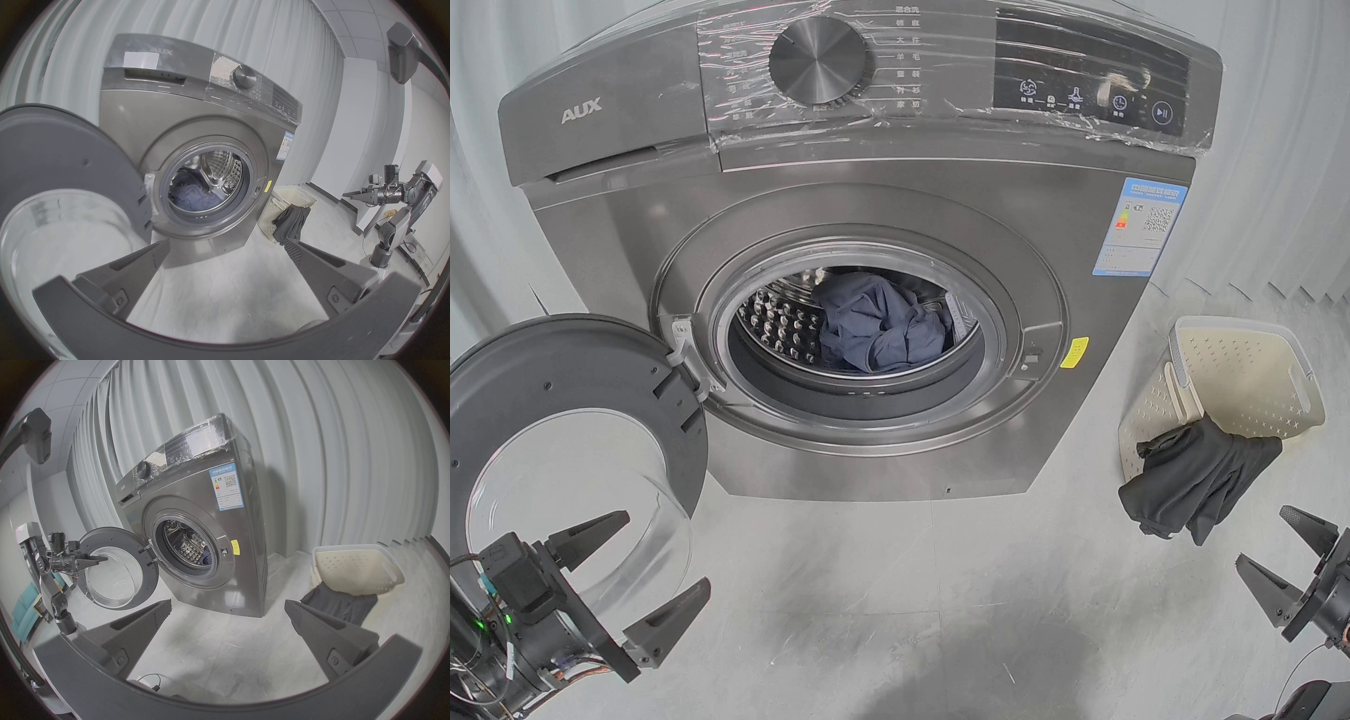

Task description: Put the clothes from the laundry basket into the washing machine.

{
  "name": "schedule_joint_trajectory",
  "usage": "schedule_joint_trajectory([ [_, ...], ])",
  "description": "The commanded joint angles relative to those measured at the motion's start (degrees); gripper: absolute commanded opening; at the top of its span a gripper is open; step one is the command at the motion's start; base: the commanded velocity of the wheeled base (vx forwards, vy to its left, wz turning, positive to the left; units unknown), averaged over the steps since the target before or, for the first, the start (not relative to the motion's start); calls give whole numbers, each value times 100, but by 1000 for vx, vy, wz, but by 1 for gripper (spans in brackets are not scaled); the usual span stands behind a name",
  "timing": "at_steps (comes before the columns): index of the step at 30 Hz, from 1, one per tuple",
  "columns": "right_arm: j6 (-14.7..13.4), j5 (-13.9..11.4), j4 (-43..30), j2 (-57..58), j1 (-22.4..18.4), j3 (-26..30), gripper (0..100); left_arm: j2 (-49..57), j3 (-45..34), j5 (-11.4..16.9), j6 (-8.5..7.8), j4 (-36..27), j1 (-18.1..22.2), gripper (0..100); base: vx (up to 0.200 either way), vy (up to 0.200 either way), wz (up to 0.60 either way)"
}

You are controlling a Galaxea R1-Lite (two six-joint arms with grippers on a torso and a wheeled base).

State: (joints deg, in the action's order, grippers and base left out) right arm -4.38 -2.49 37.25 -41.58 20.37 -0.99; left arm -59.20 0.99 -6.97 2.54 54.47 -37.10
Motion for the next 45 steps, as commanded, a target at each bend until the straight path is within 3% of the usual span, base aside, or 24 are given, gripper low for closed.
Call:
schedule_joint_trajectory([
  [1, 16, -33, -684, 1249, -481, 37, 100, 1886, -99, 73, 1, -1333, 466, 100, -200, 0, 0],
  [7, 16, -33, -957, 1794, -736, 37, 100, 3529, -99, 319, 133, -2669, 1029, 100, -33, 0, 0],
  [8, 16, -33, -1036, 1952, -789, 37, 100, 4048, -99, 513, 168, -3179, 1231, 100, 0, 0, 0],
  [9, 16, -33, -1045, 1970, -789, 37, 100, 4109, -99, 530, 168, -3232, 1257, 100, 0, 0, 0],
  [10, 16, -24, -1221, 2146, -842, 28, 100, 4751, -90, 776, 142, -3900, 1547, 100, 0, 0, 0],
  [15, 33, -50, -1634, 2559, -1044, 46, 100, 5586, -99, 1163, 133, -4805, 2101, 100, 0, -160, 0],
  [19, 33, -41, -2091, 3024, -1141, 90, 100, 5595, -99, 1084, 168, -4849, 2128, 100, 0, -200, 0],
  [24, 7, 11, -3014, 3622, -1290, 99, 100, 5586, -99, 478, 160, -5025, 2136, 100, 0, -200, 0],
  [27, 25, 293, -3101, 3613, -1290, 99, 100, 5419, -90, 328, 133, -5016, 2312, 100, 0, -133, 0],
  [29, 42, 460, -3110, 3604, -1299, 99, 100, 5357, -99, 442, 63, -5016, 2804, 100, 0, 0, 0],
  [32, 69, 504, -3198, 3613, -1457, 90, 100, 5375, -99, 838, -359, -5104, 3015, 100, 0, 0, 0],
  [33, 112, 512, -3224, 3613, -1518, 90, 100, 5375, -99, 820, -377, -5218, 3015, 100, 0, 0, 0],
  [34, 174, 504, -3260, 3648, -1642, 90, 100, 5375, -99, 724, -254, -5429, 3015, 100, 0, 0, 0],
  [35, 174, 504, -3260, 3648, -1642, 90, 100, 5375, -99, 724, -254, -5429, 3015, 100, 0, 0, 0],
  [36, 350, 460, -3391, 3824, -1984, 90, 100, 5375, -99, 539, -78, -5499, 3015, 100, 0, 0, 0],
  [37, 473, 354, -3550, 3965, -2099, 90, 100, 5375, -99, 513, -78, -5447, 3024, 100, 0, 0, 0],
  [39, 517, 161, -3699, 4114, -2072, 90, 100, 5375, -99, 513, -95, -5447, 3033, 100, 0, 0, 0],
  [42, 376, 170, -3743, 4141, -2037, 90, 100, 5375, -99, 513, -104, -5447, 3279, 100, 0, 0, 0],
  [43, 323, 214, -3734, 4141, -2037, 90, 100, 5507, -99, 574, -192, -5447, 3630, 100, 0, 0, 0],
  [45, 306, 231, -3743, 4141, -2037, 90, 100, 5920, -99, 715, -377, -5438, 3824, 100, 0, 0, 0],
])
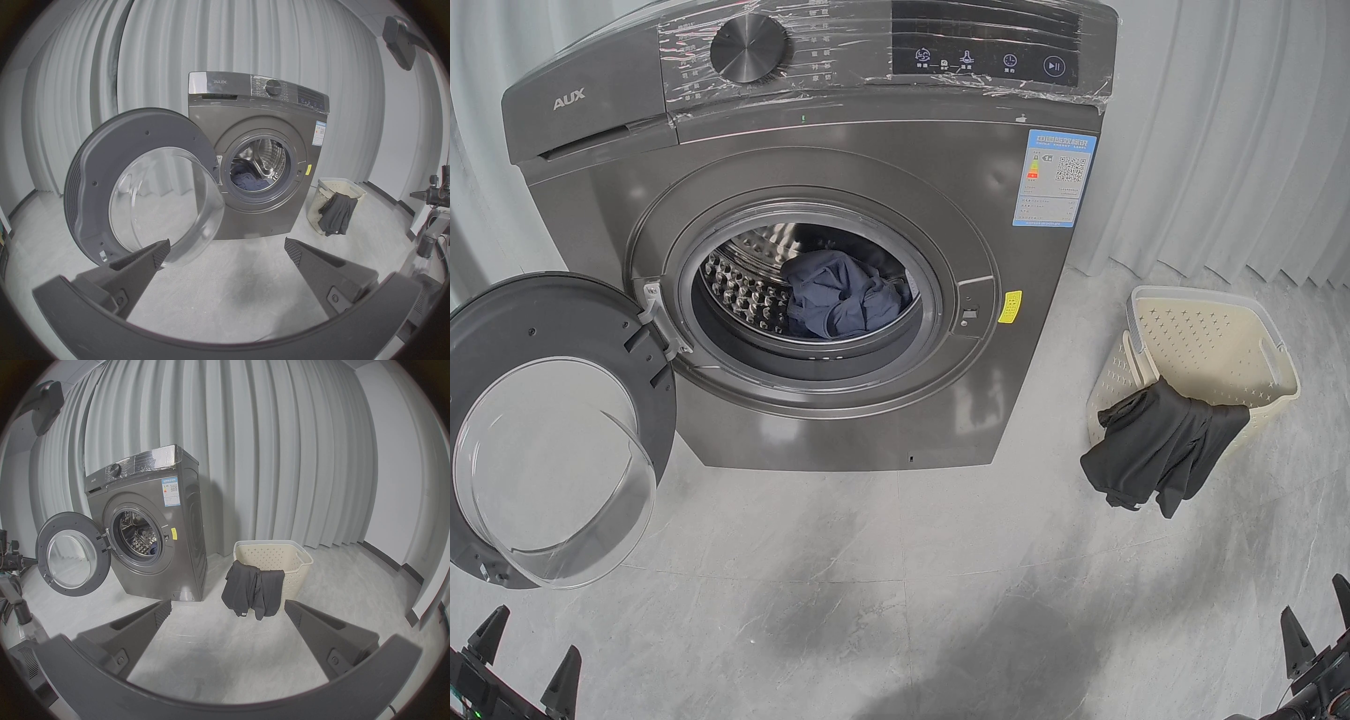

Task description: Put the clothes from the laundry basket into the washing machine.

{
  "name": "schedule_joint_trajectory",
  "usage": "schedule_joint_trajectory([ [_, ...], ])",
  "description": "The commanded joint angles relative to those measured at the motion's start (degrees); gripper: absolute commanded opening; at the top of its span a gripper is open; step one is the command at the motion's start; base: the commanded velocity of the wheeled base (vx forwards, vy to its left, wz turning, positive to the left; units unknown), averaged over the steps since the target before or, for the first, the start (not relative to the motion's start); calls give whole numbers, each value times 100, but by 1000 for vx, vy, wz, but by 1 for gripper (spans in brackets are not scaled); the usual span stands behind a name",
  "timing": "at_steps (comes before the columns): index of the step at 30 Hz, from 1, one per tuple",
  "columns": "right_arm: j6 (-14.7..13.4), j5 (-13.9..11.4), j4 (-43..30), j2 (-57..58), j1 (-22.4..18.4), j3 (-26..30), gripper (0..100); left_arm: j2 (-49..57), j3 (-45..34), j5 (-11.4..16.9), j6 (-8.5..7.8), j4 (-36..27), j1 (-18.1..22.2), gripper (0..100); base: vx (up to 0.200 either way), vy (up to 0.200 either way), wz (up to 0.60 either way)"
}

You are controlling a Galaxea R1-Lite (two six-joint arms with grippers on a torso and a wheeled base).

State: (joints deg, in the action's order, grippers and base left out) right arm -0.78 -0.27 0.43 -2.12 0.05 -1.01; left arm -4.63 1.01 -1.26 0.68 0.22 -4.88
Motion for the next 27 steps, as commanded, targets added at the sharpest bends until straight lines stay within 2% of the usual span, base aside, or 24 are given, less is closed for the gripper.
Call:
schedule_joint_trajectory([
  [1, -27, 0, -60, 195, -5, 92, 100, 463, -101, 205, -209, -22, 505, 100, 0, 0, 0],
  [2, -19, 0, -60, 195, -5, 92, 100, 463, -101, 205, -209, -22, 505, 100, 0, 0, 0],
  [4, -45, 9, -60, 195, -5, 92, 100, 437, -101, 170, -33, -31, 470, 100, 0, 0, 0],
  [5, -54, 9, -60, 195, -5, 92, 100, 437, -101, 170, -7, -31, 470, 100, 0, 0, 0],
  [10, -89, 97, -60, 195, -5, 92, 100, 446, -101, 170, -7, -22, 470, 100, 0, 0, 0],
  [15, -10, 53, -51, 195, -5, 92, 100, 437, -101, 187, 2, -22, 470, 100, 0, 0, 0],
  [19, -71, 62, -51, 203, 4, 92, 100, 446, -101, 187, -7, -22, 470, 100, 0, -200, 0],
  [27, -1, 53, -60, 203, -5, 92, 100, 446, -101, 196, -33, -31, 470, 100, 0, -200, 0],
])
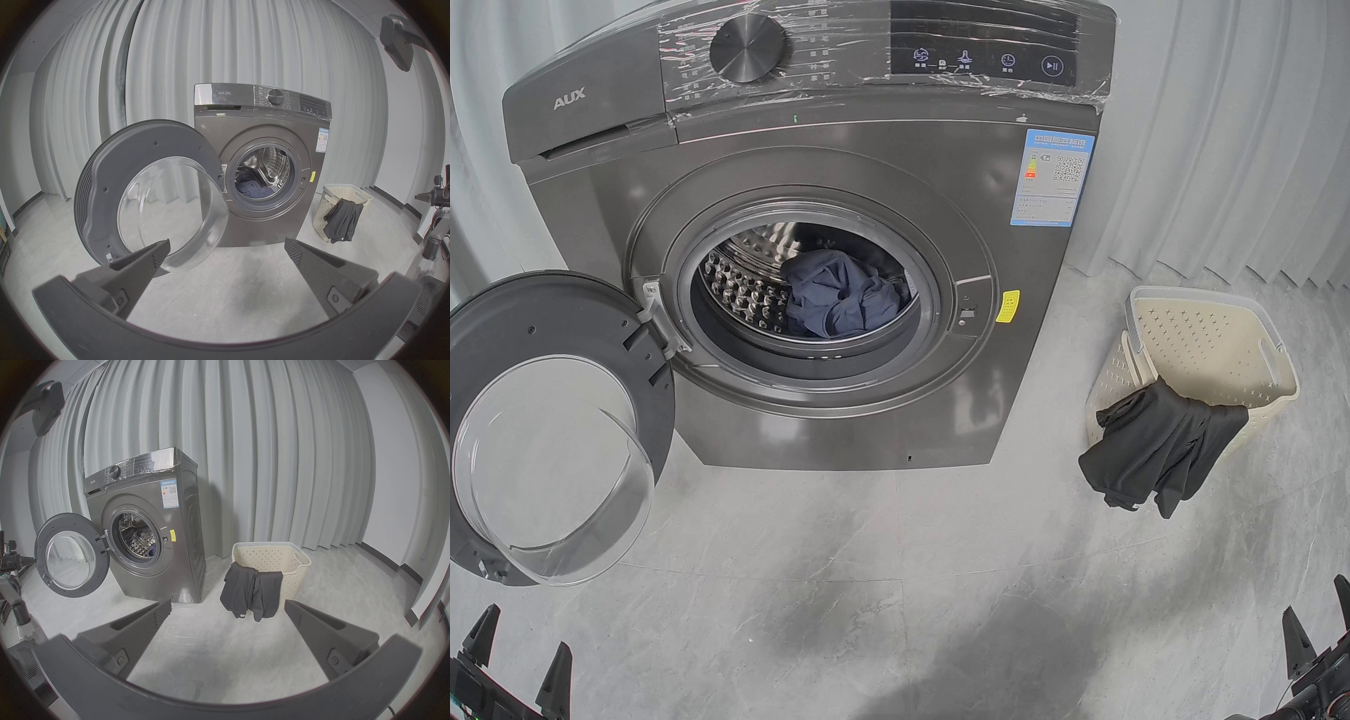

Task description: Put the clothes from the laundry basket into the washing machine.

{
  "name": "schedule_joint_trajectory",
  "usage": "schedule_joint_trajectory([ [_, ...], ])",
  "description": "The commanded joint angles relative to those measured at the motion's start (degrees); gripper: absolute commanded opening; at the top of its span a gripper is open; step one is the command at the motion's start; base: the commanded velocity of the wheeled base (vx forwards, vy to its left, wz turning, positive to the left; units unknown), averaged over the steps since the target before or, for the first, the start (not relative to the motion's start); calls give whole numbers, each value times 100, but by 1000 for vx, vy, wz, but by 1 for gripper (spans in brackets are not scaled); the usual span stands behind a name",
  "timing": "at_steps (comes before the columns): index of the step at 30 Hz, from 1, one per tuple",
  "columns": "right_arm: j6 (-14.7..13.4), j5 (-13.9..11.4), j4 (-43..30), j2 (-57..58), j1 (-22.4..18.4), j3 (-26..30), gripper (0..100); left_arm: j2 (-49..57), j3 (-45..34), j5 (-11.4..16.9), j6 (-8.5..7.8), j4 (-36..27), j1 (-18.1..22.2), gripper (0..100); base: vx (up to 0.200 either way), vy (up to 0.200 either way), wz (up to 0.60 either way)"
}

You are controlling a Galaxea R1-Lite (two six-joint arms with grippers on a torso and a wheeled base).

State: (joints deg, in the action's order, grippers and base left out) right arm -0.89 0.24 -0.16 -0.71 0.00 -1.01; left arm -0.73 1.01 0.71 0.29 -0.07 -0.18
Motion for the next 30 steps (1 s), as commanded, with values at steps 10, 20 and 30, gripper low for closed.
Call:
schedule_joint_trajectory([
  [10, 1, 2, -2, 62, 0, 92, 100, 47, -101, 0, 41, 7, 1, 100, 0, -200, 0],
  [20, 1, 2, -2, 62, 0, 92, 100, 47, -101, -27, 32, -1, 1, 100, 0, -200, 0],
  [30, 10, -7, 7, 53, 0, 92, 100, 47, -101, -27, 76, 7, -8, 100, 0, -200, 0],
])
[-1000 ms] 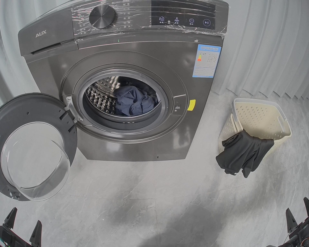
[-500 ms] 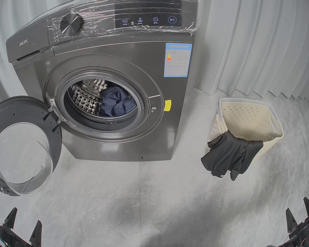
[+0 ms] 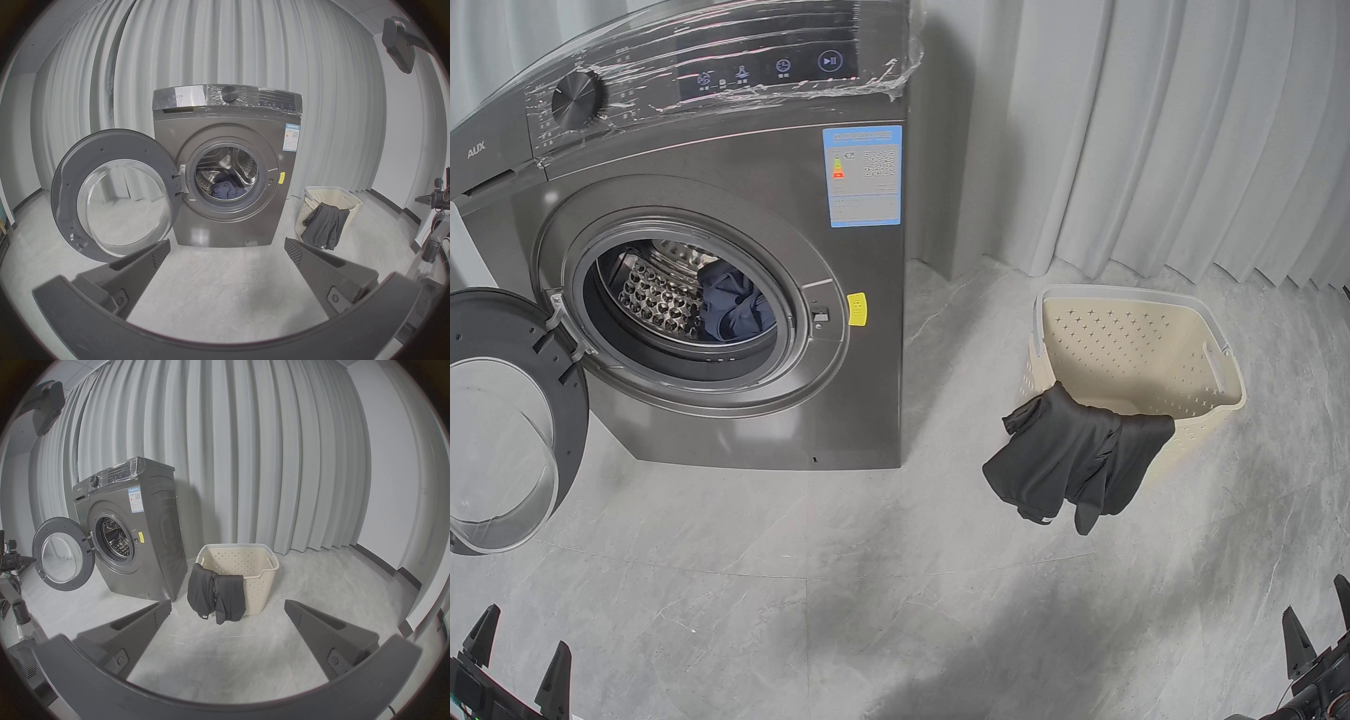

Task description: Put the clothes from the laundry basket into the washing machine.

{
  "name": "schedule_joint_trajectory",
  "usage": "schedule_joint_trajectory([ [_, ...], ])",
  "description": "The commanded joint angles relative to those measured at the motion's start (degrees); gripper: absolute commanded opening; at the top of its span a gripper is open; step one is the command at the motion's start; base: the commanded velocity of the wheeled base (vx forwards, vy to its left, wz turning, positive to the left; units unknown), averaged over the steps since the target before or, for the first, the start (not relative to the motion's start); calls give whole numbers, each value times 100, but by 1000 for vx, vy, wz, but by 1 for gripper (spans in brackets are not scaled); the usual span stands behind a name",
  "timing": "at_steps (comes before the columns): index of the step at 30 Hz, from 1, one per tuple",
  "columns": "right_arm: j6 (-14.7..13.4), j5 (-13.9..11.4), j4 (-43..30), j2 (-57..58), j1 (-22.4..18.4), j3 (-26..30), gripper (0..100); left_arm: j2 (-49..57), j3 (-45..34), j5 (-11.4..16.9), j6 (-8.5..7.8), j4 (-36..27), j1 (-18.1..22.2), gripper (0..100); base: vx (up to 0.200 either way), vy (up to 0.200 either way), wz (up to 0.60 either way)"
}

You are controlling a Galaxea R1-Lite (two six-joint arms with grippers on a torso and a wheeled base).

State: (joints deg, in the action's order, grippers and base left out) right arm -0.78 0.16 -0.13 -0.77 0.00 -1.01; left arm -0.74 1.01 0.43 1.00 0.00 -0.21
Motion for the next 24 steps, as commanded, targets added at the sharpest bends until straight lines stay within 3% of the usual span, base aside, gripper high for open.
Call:
schedule_joint_trajectory([
  [1, -19, 2, 5, 68, 0, 92, 100, 48, -101, 1, 6, -9, -6, 100, 0, -200, 0],
  [20, 8, 2, 5, 59, -9, 92, 100, 48, -101, 10, 32, 0, -6, 100, 0, -200, 0],
  [24, 8, 2, 5, 59, -9, 92, 100, 48, -101, 10, 23, 0, -6, 100, 0, 0, 0],
])
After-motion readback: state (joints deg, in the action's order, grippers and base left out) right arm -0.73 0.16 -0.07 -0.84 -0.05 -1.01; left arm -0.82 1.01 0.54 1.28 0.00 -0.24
